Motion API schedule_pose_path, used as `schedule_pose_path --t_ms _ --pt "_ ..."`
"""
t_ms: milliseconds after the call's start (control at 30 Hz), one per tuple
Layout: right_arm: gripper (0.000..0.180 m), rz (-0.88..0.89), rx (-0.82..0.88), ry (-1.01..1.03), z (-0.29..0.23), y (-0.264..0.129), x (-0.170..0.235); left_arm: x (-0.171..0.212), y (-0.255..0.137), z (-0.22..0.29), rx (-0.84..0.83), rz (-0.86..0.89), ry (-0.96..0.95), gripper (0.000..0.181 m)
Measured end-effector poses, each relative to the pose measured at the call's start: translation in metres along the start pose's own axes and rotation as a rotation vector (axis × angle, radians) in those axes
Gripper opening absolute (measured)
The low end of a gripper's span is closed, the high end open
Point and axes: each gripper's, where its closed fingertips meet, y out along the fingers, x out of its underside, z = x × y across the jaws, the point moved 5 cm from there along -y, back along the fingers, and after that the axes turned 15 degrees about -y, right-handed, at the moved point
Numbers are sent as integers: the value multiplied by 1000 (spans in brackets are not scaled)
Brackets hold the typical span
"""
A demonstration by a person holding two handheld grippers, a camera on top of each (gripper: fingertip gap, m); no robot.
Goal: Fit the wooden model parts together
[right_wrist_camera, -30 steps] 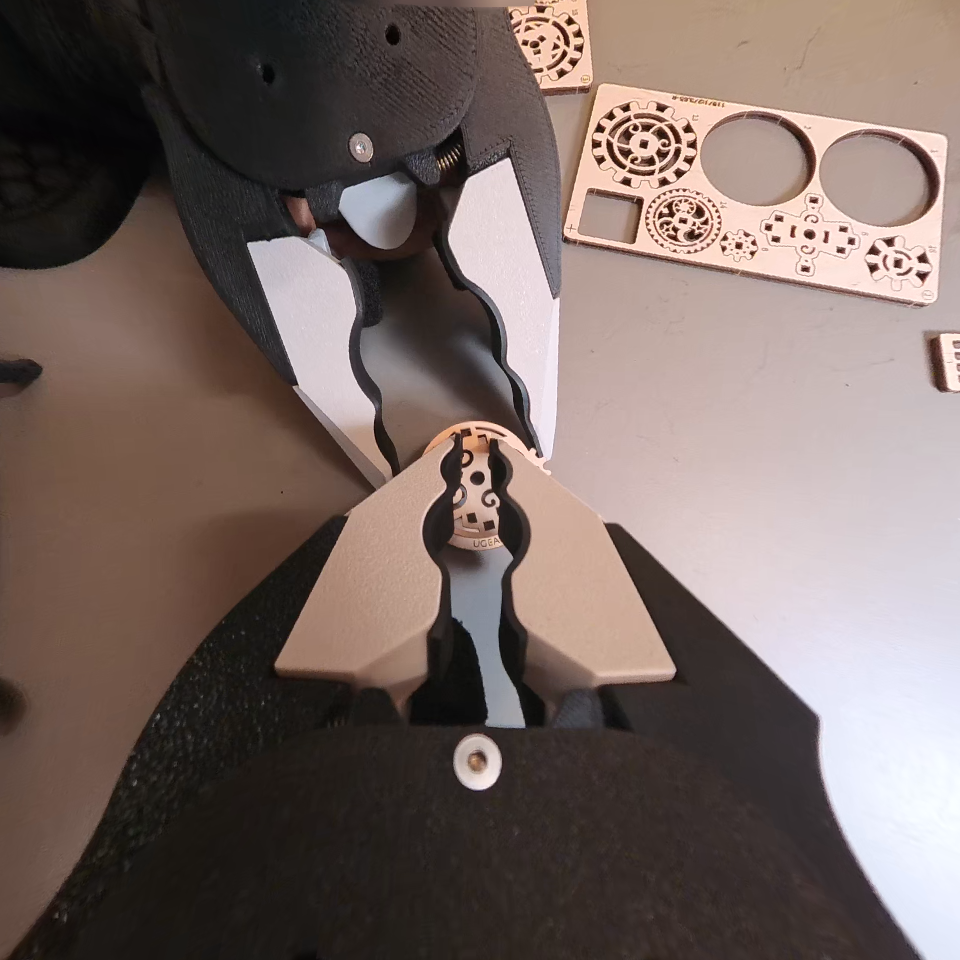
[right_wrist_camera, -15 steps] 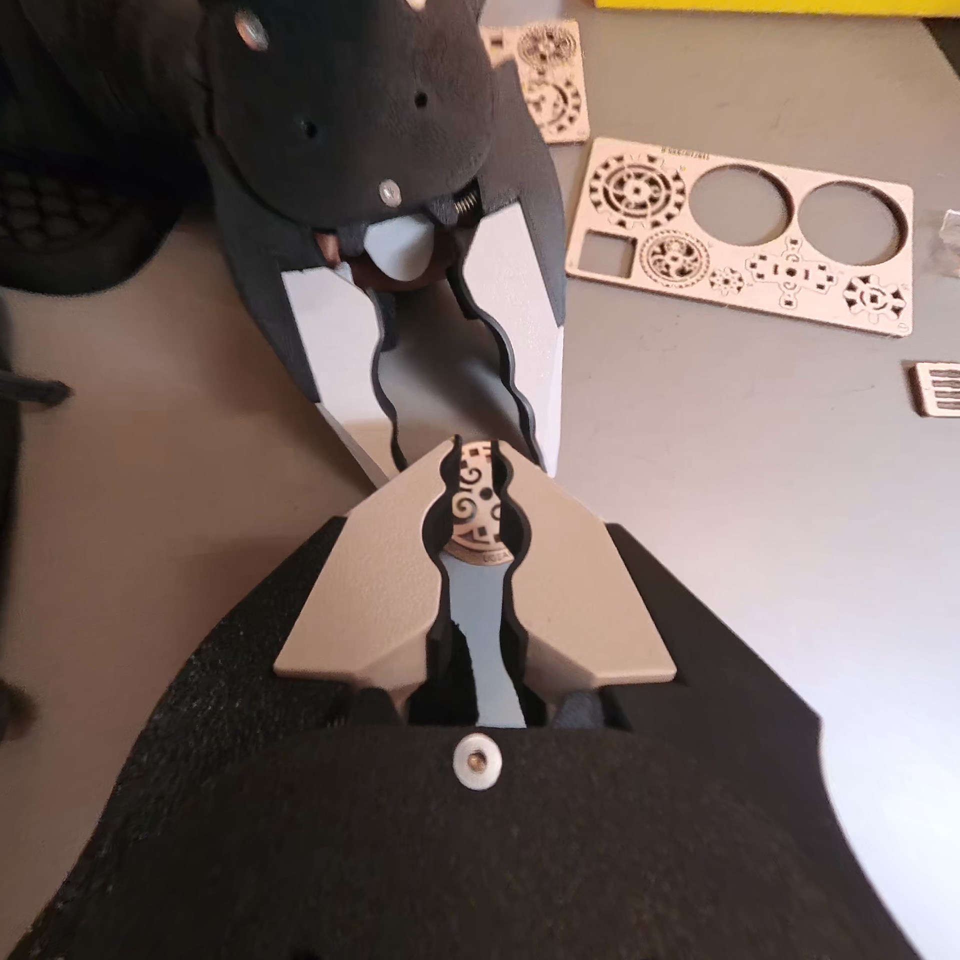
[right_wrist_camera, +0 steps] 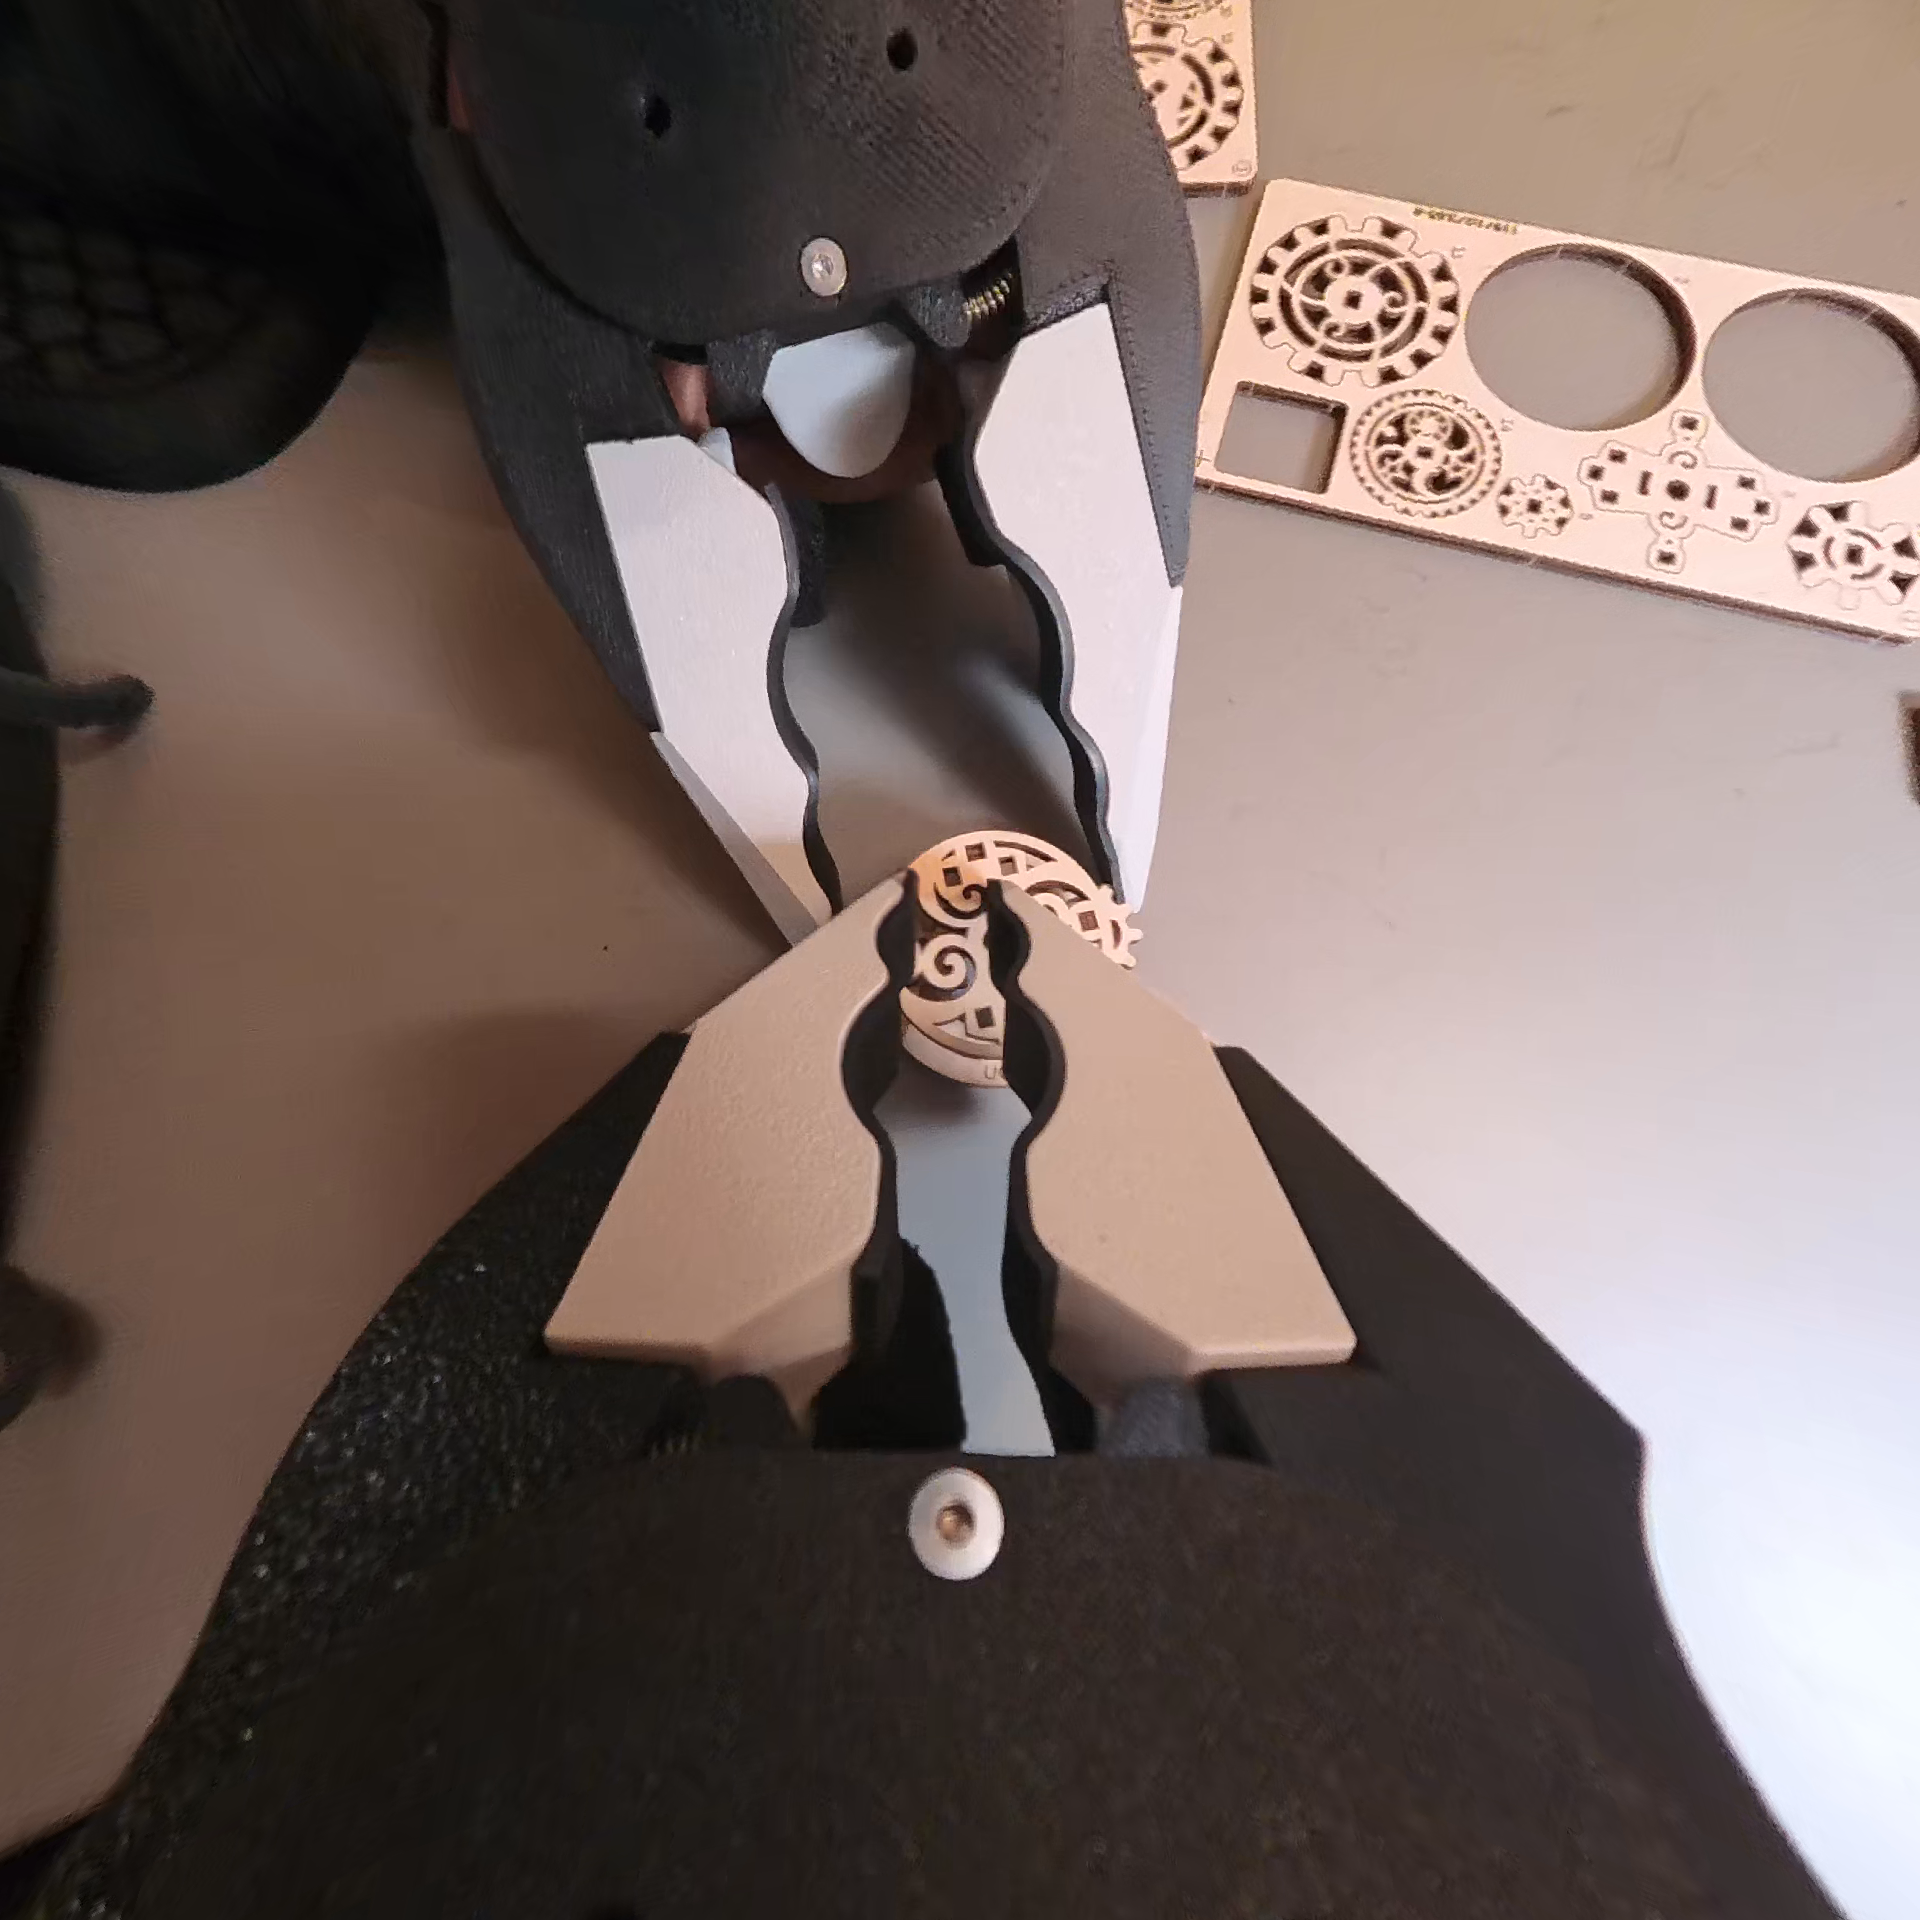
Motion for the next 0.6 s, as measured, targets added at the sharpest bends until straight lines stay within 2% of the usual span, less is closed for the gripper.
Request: schedule_pose_path --t_ms 600 --pt "5 -37 -17 -10 -1 0 -1 0 0 0 2 -2 -3 58"
